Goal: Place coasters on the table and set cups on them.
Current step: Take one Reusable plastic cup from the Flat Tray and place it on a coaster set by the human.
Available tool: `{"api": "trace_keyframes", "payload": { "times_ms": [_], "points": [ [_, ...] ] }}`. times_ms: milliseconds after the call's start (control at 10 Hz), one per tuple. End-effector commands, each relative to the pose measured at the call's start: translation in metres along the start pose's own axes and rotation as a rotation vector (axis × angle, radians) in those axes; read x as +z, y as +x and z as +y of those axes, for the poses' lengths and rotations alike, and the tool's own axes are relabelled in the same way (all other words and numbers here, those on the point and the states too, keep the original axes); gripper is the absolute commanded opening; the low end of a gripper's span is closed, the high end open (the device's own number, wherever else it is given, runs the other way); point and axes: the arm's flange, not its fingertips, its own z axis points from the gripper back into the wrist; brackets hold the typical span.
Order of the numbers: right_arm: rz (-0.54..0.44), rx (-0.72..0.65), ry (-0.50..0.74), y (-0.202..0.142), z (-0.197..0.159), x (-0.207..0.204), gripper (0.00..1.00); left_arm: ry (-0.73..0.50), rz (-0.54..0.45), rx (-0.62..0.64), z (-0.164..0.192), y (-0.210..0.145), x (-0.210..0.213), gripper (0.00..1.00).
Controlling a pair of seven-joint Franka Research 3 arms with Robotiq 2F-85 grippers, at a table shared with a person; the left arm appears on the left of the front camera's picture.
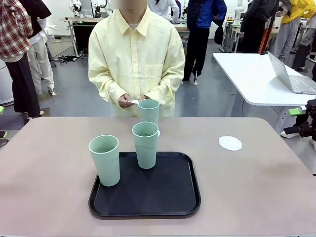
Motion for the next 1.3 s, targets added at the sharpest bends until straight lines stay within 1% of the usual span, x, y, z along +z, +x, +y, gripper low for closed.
{"api": "trace_keyframes", "payload": {
  "times_ms": [0, 100, 300, 500, 700, 800, 900, 1100, 1200],
  "points": [
    [0.081, 0.363, -0.1, 0.034, 0.034, -0.024, 1.0, -0.014, -0.007, -0.009, 0.0, 0.0, 0.001, 1.0],
    [0.123, 0.465, -0.104, 0.05, 0.057, -0.049, 1.0, -0.014, -0.007, -0.009, 0.0, 0.0, 0.001, 1.0],
    [0.197, 0.651, -0.133, 0.072, 0.097, -0.119, 1.0, -0.014, -0.007, -0.009, 0.0, 0.0, 0.001, 1.0],
    [0.191, 0.798, -0.186, 0.079, 0.119, -0.186, 1.0, -0.014, -0.007, -0.009, 0.0, 0.0, 0.001, 1.0],
    [0.199, 0.933, -0.17, 0.069, 0.135, -0.238, 1.0, -0.014, -0.007, -0.009, 0.0, 0.0, 0.001, 1.0],
    [0.199, 1.008, -0.173, 0.063, 0.139, -0.254, 1.0, -0.014, -0.007, -0.009, 0.0, 0.0, 0.001, 1.0],
    [0.194, 1.056, -0.165, 0.058, 0.14, -0.26, 1.0, -0.014, -0.007, -0.009, 0.0, 0.0, 0.001, 1.0],
    [0.213, 1.053, -0.153, 0.053, 0.137, -0.266, 1.0, -0.014, -0.007, -0.009, 0.0, 0.0, 0.001, 1.0],
    [0.189, 1.009, -0.15, 0.053, 0.135, -0.263, 1.0, -0.014, -0.007, -0.009, 0.0, 0.0, 0.001, 1.0]
  ]
}}
